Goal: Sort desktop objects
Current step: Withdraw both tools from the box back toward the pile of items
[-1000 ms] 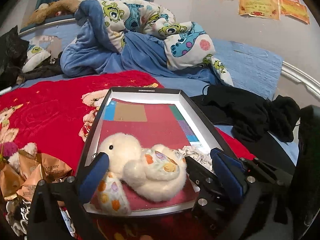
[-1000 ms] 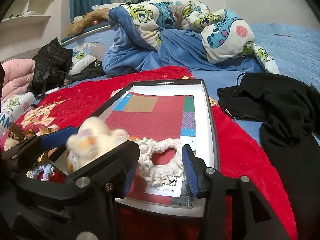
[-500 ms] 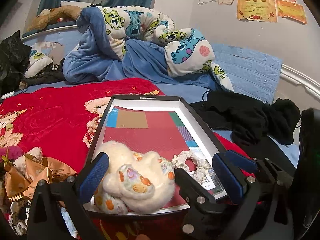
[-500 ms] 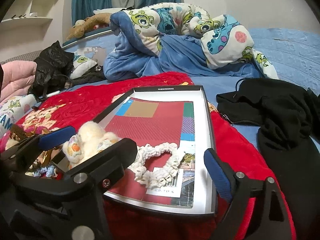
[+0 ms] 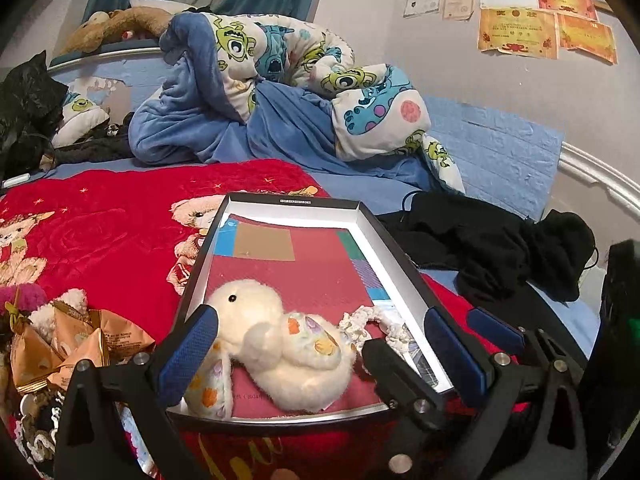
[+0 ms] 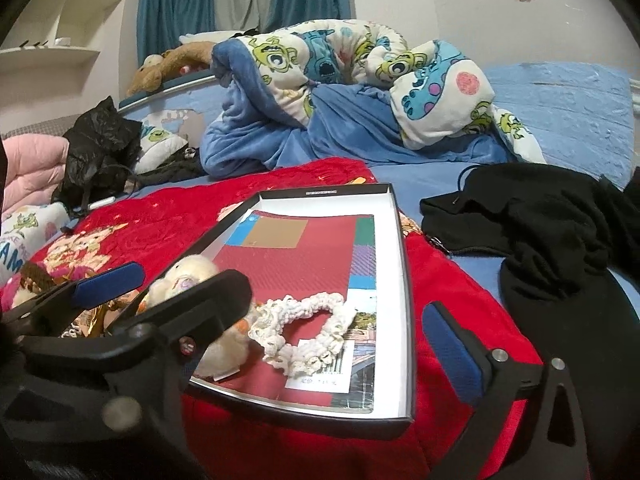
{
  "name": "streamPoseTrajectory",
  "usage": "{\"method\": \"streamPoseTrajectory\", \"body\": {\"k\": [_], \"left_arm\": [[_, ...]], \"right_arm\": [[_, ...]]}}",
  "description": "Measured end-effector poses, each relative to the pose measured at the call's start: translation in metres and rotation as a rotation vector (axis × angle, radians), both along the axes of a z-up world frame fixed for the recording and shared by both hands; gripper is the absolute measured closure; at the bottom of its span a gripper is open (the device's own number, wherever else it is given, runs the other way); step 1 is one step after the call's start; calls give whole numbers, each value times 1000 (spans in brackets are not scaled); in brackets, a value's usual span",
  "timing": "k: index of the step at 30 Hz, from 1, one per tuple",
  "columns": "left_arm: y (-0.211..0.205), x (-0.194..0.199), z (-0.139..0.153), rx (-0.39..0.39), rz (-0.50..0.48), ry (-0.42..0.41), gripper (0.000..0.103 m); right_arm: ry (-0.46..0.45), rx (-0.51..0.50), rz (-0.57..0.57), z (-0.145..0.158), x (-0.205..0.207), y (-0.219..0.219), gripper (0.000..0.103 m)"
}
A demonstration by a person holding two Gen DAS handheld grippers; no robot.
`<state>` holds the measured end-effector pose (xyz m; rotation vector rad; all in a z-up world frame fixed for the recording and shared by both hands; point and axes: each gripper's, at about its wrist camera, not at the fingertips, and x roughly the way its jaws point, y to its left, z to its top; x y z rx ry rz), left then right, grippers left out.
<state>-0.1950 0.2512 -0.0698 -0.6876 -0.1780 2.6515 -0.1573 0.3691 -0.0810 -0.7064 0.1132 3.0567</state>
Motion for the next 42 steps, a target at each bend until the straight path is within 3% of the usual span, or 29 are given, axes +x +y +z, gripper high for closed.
{"method": "streamPoseTrajectory", "body": {"k": [10,20,26,34,42], "left_arm": [[-12,15,9,-19,8,-27,0],[-37,36,18,-28,47,-37,0],[-50,51,38,-49,30,-23,0],[-92,78,62,-102,113,32,0],[-151,104,73,-108,183,63,0]], "right_arm": [[-25,-58,-51,3,6,14,0],[10,-37,29,15,28,-4,0],[29,-10,68,22,41,-21,0],[55,-85,142,36,58,-47,0],[69,-81,193,43,71,-89,0]]}}
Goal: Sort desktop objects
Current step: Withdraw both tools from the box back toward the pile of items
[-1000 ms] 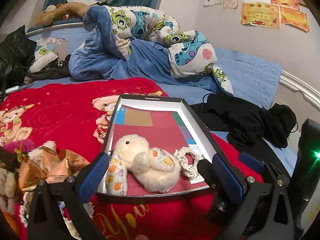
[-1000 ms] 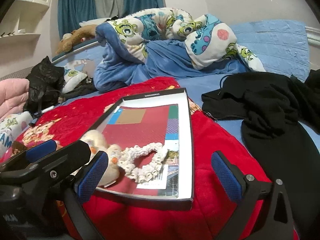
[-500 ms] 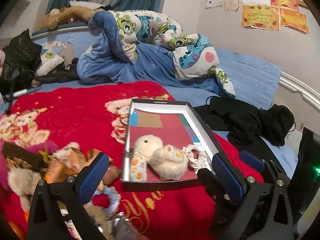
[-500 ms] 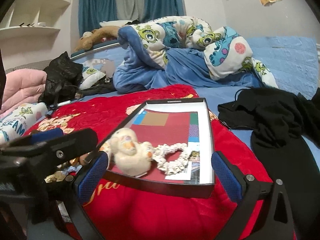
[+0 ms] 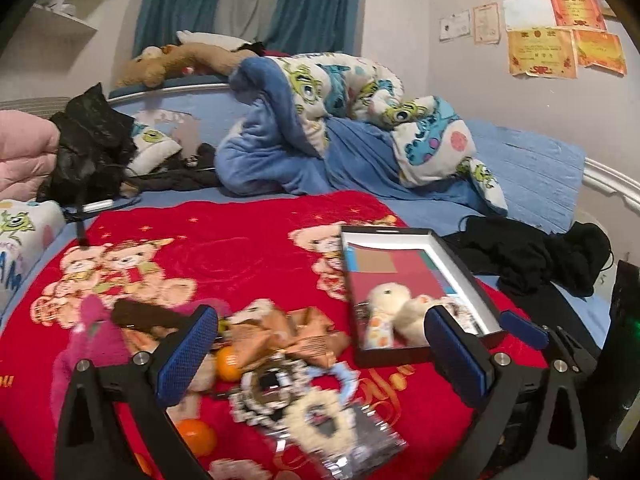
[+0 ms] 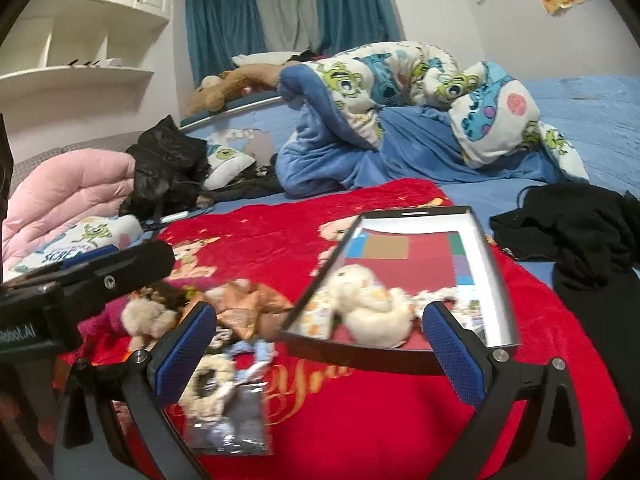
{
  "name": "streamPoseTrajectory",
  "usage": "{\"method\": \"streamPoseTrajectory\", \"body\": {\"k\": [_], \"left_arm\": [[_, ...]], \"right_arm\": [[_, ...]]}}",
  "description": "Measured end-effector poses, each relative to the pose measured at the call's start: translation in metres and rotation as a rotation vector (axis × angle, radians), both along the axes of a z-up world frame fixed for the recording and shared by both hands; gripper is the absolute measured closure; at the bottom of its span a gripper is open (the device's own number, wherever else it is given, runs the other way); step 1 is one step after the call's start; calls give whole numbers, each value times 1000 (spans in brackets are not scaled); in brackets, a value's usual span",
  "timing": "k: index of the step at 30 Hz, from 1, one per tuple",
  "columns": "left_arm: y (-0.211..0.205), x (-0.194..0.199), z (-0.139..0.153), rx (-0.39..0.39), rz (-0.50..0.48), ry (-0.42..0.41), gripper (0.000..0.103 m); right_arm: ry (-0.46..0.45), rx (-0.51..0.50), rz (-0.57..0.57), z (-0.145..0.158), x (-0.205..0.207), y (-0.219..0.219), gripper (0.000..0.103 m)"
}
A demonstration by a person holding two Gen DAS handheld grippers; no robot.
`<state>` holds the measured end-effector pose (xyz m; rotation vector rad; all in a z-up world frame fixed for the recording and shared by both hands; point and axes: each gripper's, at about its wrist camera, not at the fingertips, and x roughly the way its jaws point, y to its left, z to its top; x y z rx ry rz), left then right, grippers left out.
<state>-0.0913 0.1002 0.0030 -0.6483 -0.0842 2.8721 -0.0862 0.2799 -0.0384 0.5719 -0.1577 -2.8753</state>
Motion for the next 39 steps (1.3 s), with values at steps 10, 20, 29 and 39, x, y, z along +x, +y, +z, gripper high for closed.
{"method": "streamPoseTrajectory", "body": {"k": [10,20,29,39], "left_arm": [[-69,23,-7,0,69,7,0],[-117,42,-32,-33,123,-25,0],[-147,61,-47,-33,162,-49,0],[-160,71,-77,-50,184,-106,0]], "right_arm": [[-11,50,65,-1,6,-55,0],[-27,96,123,-9,13,-97,0],[-33,76,152,-11,20,-124,0],[-91,86,284,-27,26,-156,0]]}}
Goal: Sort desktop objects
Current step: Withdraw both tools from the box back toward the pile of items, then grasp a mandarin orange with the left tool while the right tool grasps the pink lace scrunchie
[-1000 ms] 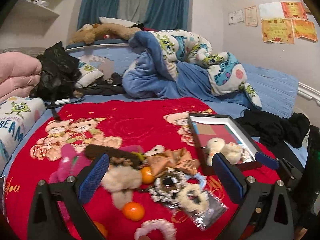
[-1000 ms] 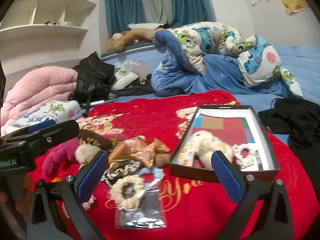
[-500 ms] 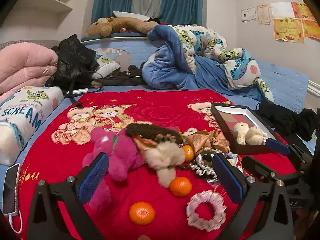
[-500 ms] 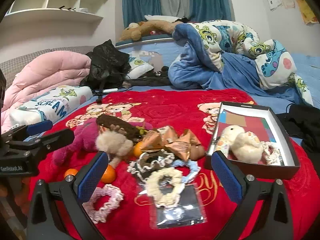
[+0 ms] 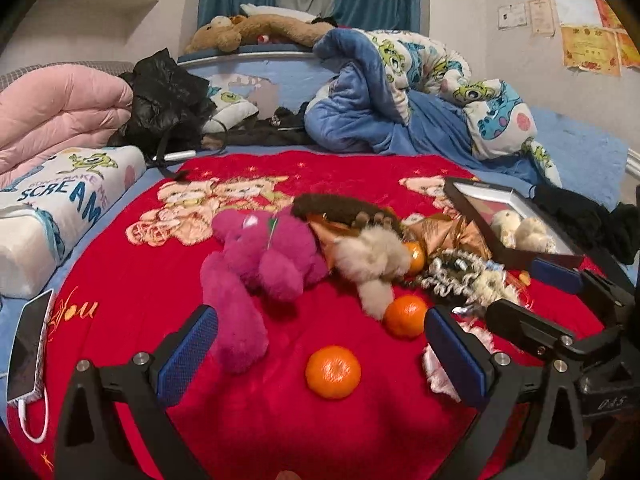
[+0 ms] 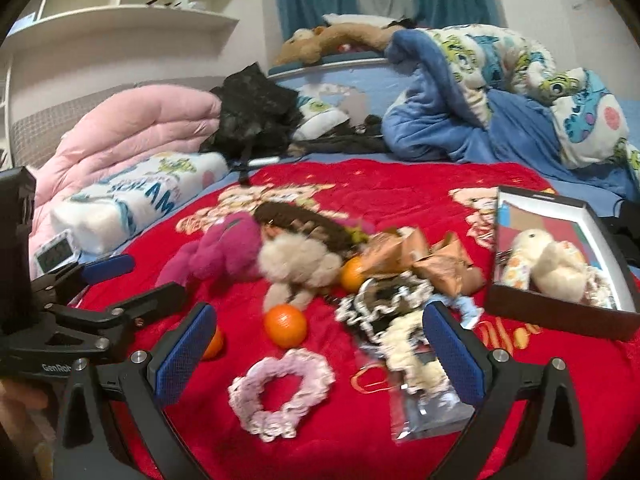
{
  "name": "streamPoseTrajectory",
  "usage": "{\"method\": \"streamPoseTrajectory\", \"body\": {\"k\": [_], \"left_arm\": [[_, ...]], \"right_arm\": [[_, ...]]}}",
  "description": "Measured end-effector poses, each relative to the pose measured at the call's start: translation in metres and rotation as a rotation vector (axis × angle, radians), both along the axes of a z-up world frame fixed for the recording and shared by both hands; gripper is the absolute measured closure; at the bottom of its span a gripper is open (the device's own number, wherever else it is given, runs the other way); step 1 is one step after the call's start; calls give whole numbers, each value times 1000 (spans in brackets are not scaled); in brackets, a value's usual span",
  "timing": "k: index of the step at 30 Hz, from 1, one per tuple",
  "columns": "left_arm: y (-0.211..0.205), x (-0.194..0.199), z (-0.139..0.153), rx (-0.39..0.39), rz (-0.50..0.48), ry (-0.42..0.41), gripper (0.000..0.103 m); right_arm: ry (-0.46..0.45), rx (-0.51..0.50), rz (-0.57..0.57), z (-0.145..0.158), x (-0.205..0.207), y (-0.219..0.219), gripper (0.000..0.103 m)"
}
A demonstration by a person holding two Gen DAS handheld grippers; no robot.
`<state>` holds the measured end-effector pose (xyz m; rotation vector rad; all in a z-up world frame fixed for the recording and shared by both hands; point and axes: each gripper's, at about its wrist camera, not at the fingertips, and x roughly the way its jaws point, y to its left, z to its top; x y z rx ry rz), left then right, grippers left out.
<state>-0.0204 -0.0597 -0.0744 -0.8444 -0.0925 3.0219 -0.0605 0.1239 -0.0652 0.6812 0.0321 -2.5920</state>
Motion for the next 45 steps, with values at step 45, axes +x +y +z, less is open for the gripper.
{"method": "streamPoseTrajectory", "body": {"k": [45], "left_arm": [[-7,-43,-70,25,8,-199,0]], "right_arm": [[-257,-96,-7,-59,-17,1,21]]}}
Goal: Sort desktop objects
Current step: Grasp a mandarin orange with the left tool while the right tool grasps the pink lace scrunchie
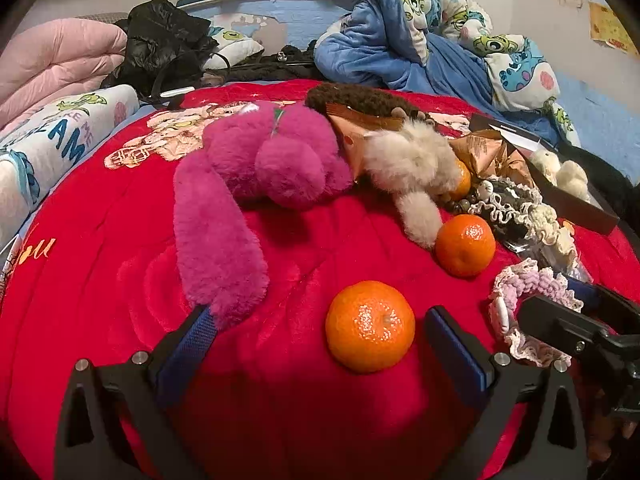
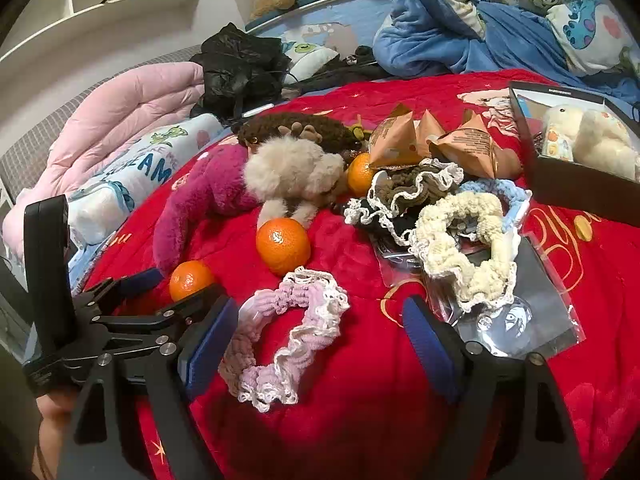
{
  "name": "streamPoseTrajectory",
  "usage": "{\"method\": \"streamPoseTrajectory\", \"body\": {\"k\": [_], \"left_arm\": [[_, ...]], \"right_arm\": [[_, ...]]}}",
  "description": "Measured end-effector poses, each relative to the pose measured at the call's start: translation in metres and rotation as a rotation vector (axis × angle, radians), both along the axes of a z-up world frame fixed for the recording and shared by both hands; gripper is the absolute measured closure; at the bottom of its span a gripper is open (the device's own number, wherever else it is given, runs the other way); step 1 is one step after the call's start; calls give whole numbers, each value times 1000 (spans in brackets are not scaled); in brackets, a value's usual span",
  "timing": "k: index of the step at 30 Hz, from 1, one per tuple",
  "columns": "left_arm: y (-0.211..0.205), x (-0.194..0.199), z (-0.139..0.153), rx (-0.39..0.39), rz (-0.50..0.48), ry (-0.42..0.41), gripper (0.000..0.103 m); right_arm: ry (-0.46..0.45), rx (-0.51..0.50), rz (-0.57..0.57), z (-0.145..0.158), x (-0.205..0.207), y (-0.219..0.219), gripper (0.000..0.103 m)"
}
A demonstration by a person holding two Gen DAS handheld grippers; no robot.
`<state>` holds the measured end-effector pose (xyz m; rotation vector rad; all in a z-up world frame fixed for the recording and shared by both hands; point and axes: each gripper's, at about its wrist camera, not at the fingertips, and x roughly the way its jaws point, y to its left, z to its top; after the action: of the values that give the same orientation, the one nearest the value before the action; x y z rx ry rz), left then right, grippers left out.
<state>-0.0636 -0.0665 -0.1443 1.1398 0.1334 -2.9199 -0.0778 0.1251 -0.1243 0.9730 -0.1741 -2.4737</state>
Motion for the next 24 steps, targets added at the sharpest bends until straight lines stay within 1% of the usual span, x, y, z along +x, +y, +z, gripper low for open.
{"method": "streamPoseTrajectory", "body": {"k": [2,5,7,8,10,13,14,16,17,19,20,21,22,24], "left_arm": [[0,0,0,-1,-1,2,0],[-2,3,0,10,-5,12,0],[-4,4,0,22,-1,20,5],[-5,5,1,28,3,25,6],[-7,6,1,34,14,31,11],[-8,7,1,38,16,36,15],[-9,8,1,41,13,39,17],[-9,8,1,44,10,44,24],[-9,9,1,47,6,48,26],[-9,11,1,55,-7,55,37],[-8,11,1,60,-16,60,40],[-8,12,1,68,-31,65,53],[-6,13,0,80,-59,62,60],[-3,13,0,61,-59,62,60]], "right_arm": [[8,7,2,0,3,-1,25],[21,24,12,-1,8,-5,38],[29,33,22,-1,10,-7,50],[34,39,31,-1,12,-9,53],[44,38,59,0,14,-12,65],[55,39,87,-1,17,-16,76],[59,42,90,-1,18,-17,78],[66,46,98,0,19,-18,84],[69,47,103,-1,19,-19,85],[73,51,106,0,20,-20,87],[75,53,107,0,21,-20,87],[77,56,107,0,21,-20,88],[77,57,106,0,21,-20,88],[80,58,105,-1,22,-20,89]]}}
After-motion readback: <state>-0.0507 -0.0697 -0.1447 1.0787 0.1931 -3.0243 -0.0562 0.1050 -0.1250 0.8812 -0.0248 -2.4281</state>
